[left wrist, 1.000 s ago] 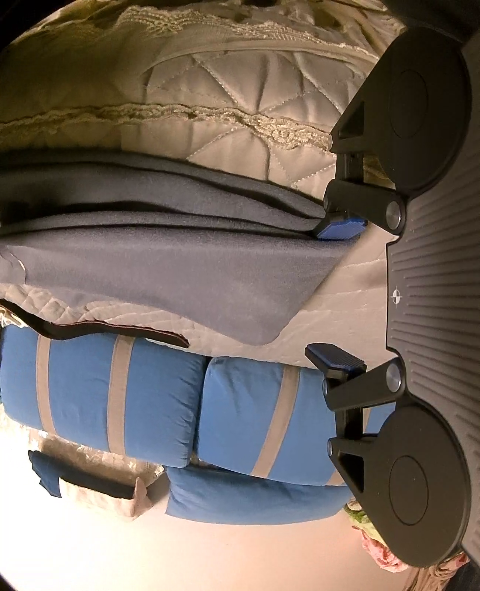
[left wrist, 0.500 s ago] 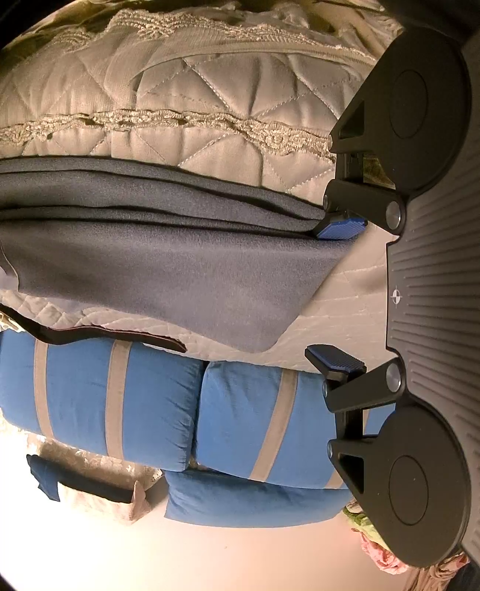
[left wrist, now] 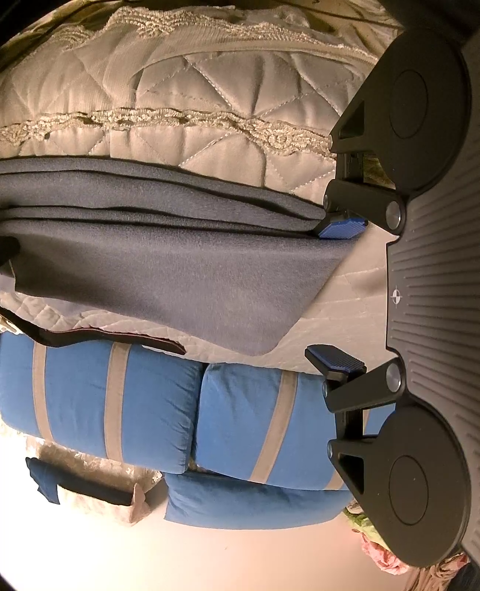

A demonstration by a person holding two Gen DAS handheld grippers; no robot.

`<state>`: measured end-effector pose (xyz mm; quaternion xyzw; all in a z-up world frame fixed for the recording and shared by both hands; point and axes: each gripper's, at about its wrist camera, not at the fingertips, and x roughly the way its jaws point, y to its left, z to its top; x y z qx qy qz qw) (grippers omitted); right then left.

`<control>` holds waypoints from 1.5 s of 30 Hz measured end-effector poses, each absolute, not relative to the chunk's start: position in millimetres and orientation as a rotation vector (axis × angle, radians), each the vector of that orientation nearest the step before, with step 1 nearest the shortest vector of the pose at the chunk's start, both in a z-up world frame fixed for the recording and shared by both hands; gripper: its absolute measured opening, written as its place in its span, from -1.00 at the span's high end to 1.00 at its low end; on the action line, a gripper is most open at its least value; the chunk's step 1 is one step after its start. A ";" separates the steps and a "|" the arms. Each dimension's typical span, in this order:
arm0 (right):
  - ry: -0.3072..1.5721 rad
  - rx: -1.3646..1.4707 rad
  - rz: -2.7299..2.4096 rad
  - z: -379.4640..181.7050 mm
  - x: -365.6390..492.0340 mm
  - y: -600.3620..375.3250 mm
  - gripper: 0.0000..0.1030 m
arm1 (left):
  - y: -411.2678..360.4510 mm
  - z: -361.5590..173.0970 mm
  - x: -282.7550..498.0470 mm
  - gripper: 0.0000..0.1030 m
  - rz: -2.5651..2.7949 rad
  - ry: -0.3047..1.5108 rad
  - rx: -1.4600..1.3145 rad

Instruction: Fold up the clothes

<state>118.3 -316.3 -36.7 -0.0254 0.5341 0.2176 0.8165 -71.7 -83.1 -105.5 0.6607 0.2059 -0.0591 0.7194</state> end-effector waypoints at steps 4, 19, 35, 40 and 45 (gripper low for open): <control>1.117 -0.067 0.440 -26.7 111.8 -315.6 0.94 | -82.5 -102.0 -74.1 -0.11 -0.126 0.450 1.451; 1.144 -0.031 0.332 -1.0 113.8 -353.5 0.94 | -94.8 -97.1 -82.3 -0.13 -0.159 0.361 1.454; 1.141 -0.076 0.208 -32.7 113.5 -348.3 0.13 | -82.1 -77.1 -77.4 -0.16 -0.186 0.437 1.310; 1.058 -0.073 0.161 -19.4 101.3 -362.3 -0.43 | -76.5 -48.8 -91.6 -0.20 -0.283 0.516 1.215; 0.975 -0.072 0.206 -6.0 76.2 -364.5 -0.59 | -43.4 15.3 -81.3 -0.40 -0.444 0.641 0.733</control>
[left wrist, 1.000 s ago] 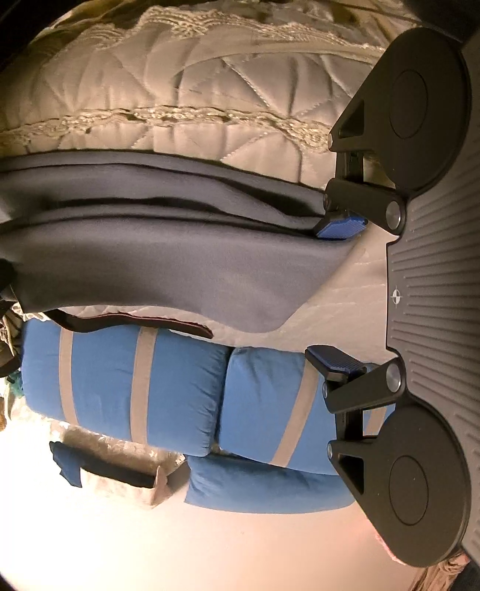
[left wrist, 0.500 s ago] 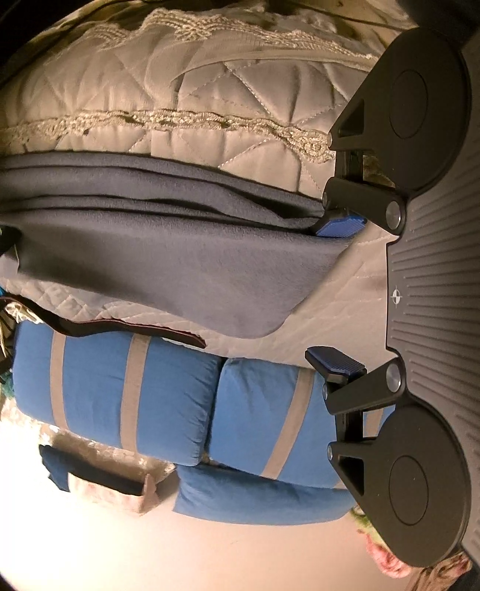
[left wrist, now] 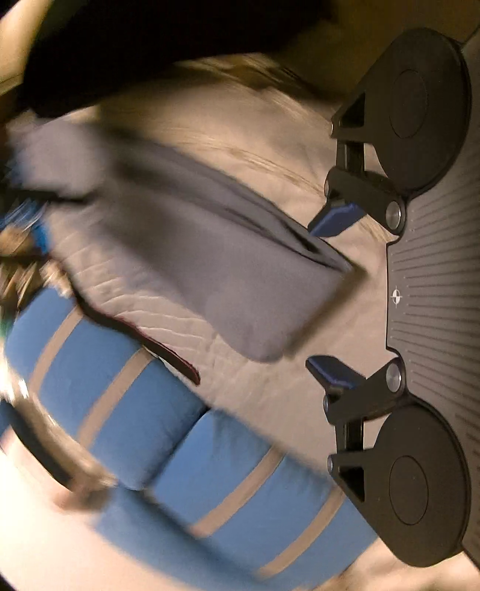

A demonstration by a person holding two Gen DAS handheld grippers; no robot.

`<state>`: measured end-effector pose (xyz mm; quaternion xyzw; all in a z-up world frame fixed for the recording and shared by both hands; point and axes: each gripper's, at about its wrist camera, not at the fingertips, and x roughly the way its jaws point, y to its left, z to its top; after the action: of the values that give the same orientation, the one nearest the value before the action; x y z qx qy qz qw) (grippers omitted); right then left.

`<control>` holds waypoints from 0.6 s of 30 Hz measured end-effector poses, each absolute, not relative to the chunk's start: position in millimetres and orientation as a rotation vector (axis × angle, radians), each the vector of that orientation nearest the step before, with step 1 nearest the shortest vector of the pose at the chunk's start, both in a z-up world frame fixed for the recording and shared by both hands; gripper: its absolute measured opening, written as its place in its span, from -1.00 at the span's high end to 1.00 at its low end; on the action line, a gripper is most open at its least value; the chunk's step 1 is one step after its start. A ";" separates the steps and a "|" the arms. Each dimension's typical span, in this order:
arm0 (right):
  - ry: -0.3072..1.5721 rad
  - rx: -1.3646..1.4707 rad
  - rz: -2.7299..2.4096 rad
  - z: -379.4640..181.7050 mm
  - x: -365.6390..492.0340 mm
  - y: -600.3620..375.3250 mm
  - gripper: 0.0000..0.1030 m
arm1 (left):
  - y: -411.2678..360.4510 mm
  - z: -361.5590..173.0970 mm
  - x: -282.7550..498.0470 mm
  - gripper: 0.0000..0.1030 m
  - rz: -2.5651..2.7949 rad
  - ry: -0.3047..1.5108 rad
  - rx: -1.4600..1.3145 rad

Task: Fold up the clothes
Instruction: 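Open the right tool while the left tool grasps the folded pant edge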

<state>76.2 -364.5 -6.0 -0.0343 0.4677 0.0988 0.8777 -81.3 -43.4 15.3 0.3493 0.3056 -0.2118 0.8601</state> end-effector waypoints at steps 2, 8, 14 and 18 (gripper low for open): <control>0.946 -0.071 0.244 -3.4 69.5 -361.5 -0.65 | -24.1 31.2 -57.5 -0.40 -0.472 0.718 0.485; 0.896 -0.071 0.322 1.7 61.2 -354.5 -0.74 | 39.4 12.9 36.3 -0.40 -0.511 0.954 -0.138; 0.870 -0.073 0.383 2.6 55.3 -354.7 -0.76 | 85.5 -35.8 85.3 -0.36 -0.507 1.061 -0.551; 0.877 -0.047 0.399 1.3 56.0 -359.0 -0.77 | 99.3 -63.2 104.5 -0.33 -0.554 1.123 -0.726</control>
<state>56.0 -359.0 1.3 -0.0227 0.4215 0.1919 0.8860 104.5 99.3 -63.2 -0.3322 0.5136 -0.2535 0.7494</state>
